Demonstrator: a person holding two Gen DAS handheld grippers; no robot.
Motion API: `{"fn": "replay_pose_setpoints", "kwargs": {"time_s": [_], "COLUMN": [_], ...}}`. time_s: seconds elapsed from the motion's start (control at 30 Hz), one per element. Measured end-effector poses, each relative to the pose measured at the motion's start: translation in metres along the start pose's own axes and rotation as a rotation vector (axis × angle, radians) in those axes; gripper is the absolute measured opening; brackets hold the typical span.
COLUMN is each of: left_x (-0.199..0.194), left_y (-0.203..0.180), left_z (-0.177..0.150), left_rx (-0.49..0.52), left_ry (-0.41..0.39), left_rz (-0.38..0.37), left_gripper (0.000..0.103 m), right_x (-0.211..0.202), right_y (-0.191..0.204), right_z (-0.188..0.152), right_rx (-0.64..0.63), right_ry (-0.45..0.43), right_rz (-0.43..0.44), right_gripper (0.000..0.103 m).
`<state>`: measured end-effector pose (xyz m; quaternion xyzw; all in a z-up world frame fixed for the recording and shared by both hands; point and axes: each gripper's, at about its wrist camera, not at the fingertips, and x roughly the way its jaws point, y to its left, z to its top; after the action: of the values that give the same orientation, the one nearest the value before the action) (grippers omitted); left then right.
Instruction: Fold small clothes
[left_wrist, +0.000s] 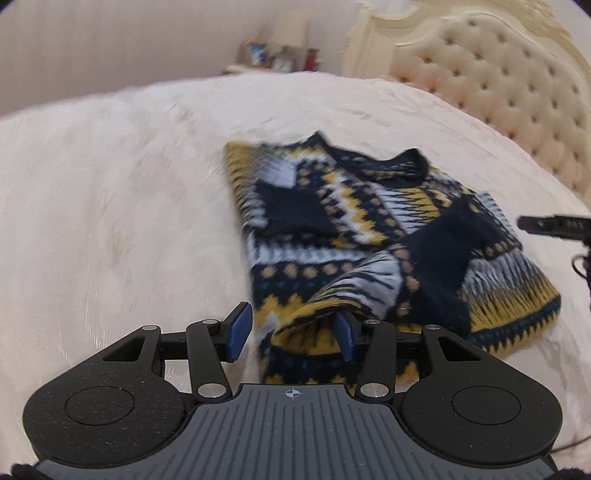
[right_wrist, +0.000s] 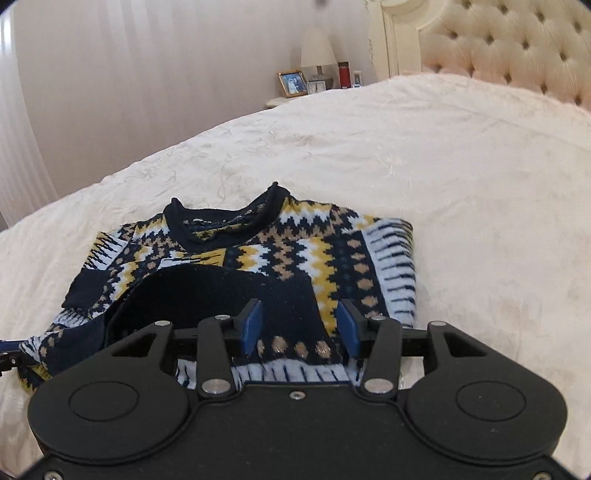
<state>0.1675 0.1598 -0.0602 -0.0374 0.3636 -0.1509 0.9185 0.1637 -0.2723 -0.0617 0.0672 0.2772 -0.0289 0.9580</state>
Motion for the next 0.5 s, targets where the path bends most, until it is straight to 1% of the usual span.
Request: {"fn": "replay_pose_setpoints", "kwargs": {"time_s": [0.1,0.17,0.2,0.27,0.33,0.4,0.5], "left_x": [-0.009,-0.010,-0.008,0.001,0.011,0.022,0.033], "left_y": [-0.021,-0.036,-0.043,-0.051,-0.056,-0.056,-0.052], "left_z": [0.001,-0.003,-0.005,-0.007,-0.006,0.000,0.013], "left_rx": [0.140,0.244,0.285,0.340,0.370,0.378,0.371], "left_ry": [-0.031,-0.033,-0.027,0.005,0.021,0.032,0.020], "left_rz": [-0.003,0.002,0.008,0.012,0.021,0.035,0.044], "left_gripper": [0.046,0.051,0.053,0.053,0.053,0.053,0.053], "right_x": [0.003,0.004,0.003,0.003,0.004,0.005,0.008], "right_y": [-0.005,-0.006,-0.006,-0.006,-0.006,-0.006,-0.007], "right_z": [-0.002,-0.004,-0.004,-0.005,-0.005,-0.006,-0.008], "right_rx": [0.029,0.032,0.033,0.033,0.035,0.034,0.041], "right_ry": [0.015,0.023,0.026,0.030,0.038,0.047,0.068], "right_rz": [0.003,0.011,0.016,0.025,0.035,0.038,0.056], "right_gripper": [0.055,0.055,0.055,0.055,0.055,0.055,0.055]}}
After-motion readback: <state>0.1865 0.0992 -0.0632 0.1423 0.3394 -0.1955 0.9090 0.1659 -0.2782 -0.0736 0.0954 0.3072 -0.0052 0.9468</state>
